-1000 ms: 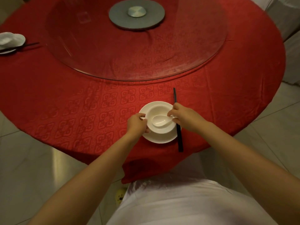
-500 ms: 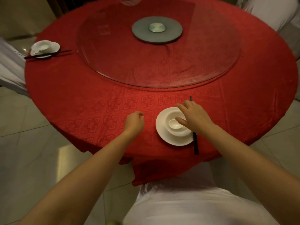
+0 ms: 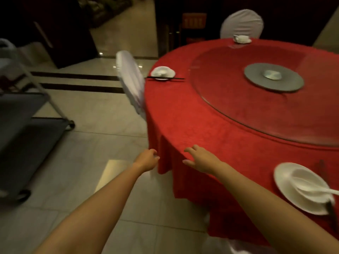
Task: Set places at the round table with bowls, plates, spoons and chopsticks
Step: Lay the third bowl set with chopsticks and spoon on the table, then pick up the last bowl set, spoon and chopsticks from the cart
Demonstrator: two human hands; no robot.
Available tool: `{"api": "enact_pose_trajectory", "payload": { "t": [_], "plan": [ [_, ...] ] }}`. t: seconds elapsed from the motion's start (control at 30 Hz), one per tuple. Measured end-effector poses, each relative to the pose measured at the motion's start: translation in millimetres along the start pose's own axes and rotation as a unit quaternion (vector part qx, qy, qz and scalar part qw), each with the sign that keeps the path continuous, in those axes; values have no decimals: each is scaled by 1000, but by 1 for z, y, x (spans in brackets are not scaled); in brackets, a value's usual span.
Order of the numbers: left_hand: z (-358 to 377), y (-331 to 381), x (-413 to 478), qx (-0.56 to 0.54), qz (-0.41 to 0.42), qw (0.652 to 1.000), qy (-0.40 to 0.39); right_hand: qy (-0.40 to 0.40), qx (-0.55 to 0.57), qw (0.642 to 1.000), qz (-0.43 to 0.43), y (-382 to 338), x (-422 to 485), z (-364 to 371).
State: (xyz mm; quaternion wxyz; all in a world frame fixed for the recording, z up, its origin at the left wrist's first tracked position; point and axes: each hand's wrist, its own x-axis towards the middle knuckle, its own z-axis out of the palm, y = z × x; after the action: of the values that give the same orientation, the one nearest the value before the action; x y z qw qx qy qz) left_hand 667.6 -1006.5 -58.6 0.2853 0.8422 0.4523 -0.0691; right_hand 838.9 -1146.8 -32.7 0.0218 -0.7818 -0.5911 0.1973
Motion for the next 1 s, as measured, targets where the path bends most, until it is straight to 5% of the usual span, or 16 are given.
{"api": "enact_pose_trajectory", "payload": {
  "t": [0.4,1.0],
  "plan": [
    [-156,-282,-85,-59,-213,971,93,-101,17,985,-142,-282,183,17],
    [-351,-514,-46,-175,-371,867,282,-94,-16,923,-374,-607,459,-43]
  ]
}}
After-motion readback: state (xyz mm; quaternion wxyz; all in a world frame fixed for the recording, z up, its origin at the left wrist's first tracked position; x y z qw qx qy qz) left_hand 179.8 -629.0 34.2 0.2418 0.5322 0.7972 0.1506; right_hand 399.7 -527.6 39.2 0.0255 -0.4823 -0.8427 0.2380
